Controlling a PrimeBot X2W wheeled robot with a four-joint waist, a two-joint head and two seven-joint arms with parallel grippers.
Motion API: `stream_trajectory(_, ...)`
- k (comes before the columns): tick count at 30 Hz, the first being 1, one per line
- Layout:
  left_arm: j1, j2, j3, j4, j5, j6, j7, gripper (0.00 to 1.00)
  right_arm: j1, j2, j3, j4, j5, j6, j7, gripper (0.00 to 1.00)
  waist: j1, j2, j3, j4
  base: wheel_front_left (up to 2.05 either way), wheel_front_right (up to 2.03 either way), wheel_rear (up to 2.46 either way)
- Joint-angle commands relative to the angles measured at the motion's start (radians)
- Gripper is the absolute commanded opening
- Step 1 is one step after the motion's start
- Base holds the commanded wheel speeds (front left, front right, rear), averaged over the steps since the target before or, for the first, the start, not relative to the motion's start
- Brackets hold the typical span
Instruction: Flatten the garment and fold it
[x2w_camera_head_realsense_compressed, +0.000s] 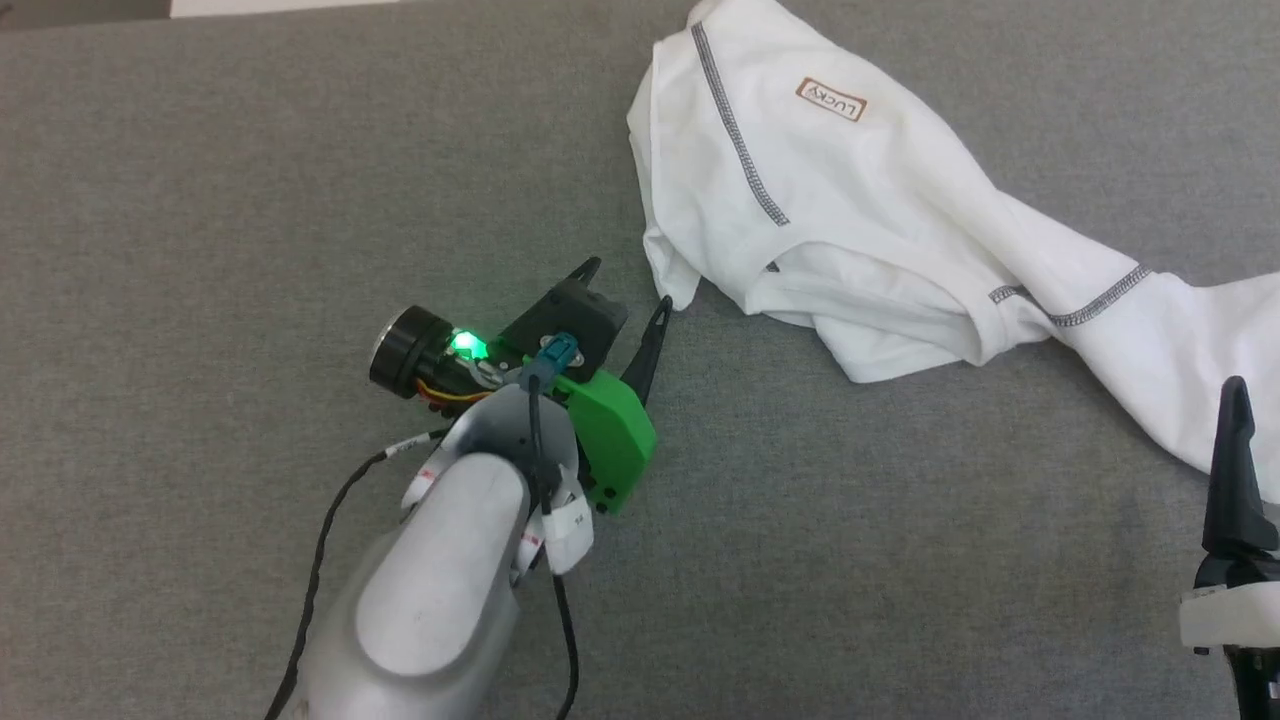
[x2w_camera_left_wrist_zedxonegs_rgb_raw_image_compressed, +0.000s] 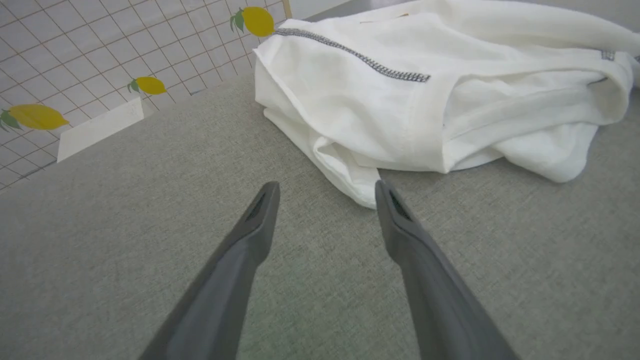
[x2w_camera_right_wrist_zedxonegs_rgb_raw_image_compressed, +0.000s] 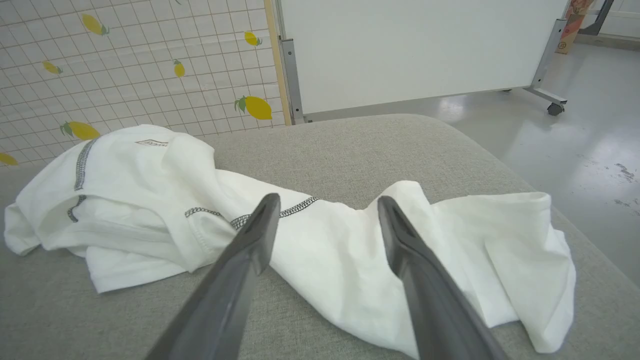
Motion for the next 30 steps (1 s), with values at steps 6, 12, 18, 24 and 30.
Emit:
stream_trajectory(6,-0.085,-0.013,-0.007,0.076,-0.003,0.006,-0.023,1.00,-0.035,0.001,0.013,0.002,0.013,-0.002,-0.003,1.00,0.0000,0.0000,0.068,-0.034,0.00,0.00,0.00)
stream_trajectory(12,-0.124,-0.022,-0.011,0.141,-0.013,0.022,-0.018,0.99,-0.050,0.001,0.018,0.018,0.016,-0.002,-0.010,1.00,0.0000,0.0000,0.089,-0.050,0.00,0.00,0.00)
stream_trajectory(18,-0.127,-0.024,-0.008,0.164,-0.021,0.056,-0.059,0.00,-0.059,0.001,0.020,0.047,0.020,-0.002,-0.020,1.00,0.0000,0.0000,0.064,-0.050,0.00,0.00,0.00)
stream_trajectory(24,-0.035,-0.002,0.032,0.027,-0.049,0.108,-0.120,0.00,-0.042,0.001,0.013,0.066,0.016,-0.002,-0.021,1.00,0.0000,0.0000,-0.025,-0.012,0.00,0.00,0.00)
stream_trajectory(30,0.165,0.084,0.120,-0.253,-0.060,0.201,-0.115,0.00,-0.004,0.001,0.013,0.069,0.013,-0.002,-0.008,1.00,0.0000,0.0000,-0.117,0.045,0.00,0.00,0.00)
